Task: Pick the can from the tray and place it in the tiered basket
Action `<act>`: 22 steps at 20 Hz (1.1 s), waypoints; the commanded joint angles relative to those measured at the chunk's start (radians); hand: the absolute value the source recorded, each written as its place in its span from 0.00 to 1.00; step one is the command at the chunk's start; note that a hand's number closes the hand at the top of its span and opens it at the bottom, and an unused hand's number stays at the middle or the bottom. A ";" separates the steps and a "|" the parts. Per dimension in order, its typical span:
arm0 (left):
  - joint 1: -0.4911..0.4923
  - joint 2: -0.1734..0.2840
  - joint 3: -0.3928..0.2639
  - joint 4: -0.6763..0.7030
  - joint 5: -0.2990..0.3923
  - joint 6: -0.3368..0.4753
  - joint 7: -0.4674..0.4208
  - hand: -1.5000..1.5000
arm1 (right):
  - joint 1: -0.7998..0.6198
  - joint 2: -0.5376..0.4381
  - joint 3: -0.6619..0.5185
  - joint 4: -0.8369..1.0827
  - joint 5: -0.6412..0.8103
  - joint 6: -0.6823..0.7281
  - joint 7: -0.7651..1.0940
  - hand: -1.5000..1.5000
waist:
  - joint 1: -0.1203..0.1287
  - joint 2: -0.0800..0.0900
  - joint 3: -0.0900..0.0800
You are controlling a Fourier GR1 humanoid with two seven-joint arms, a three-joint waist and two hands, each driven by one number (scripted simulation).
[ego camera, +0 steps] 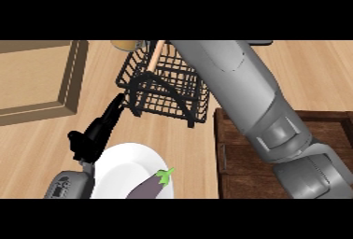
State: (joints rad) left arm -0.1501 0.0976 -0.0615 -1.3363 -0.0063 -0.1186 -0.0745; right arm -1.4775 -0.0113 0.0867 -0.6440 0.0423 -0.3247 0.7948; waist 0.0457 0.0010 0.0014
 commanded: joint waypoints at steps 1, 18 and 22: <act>0.033 0.002 -0.014 -0.011 0.001 -0.024 -0.024 0.50 | 0.000 0.011 0.021 0.041 -0.040 -0.151 -0.045 0.00 | 0.000 0.006 -0.003; 0.103 -0.006 0.026 -0.024 -0.006 0.030 -0.048 0.50 | 0.315 -0.394 -0.041 -0.435 0.137 -0.338 -0.032 0.00 | -0.093 -0.016 0.000; 0.070 0.012 0.060 -0.010 0.019 0.021 -0.021 0.50 | 0.513 -0.517 -0.092 -0.663 0.056 -0.231 -0.016 0.00 | -0.115 -0.019 0.000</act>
State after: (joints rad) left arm -0.0639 0.1166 -0.0086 -1.3661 0.0059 -0.1008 -0.1084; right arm -1.1071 -0.4253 0.0327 -1.1152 0.1489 -0.6288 0.7607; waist -0.0553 -0.0177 0.0033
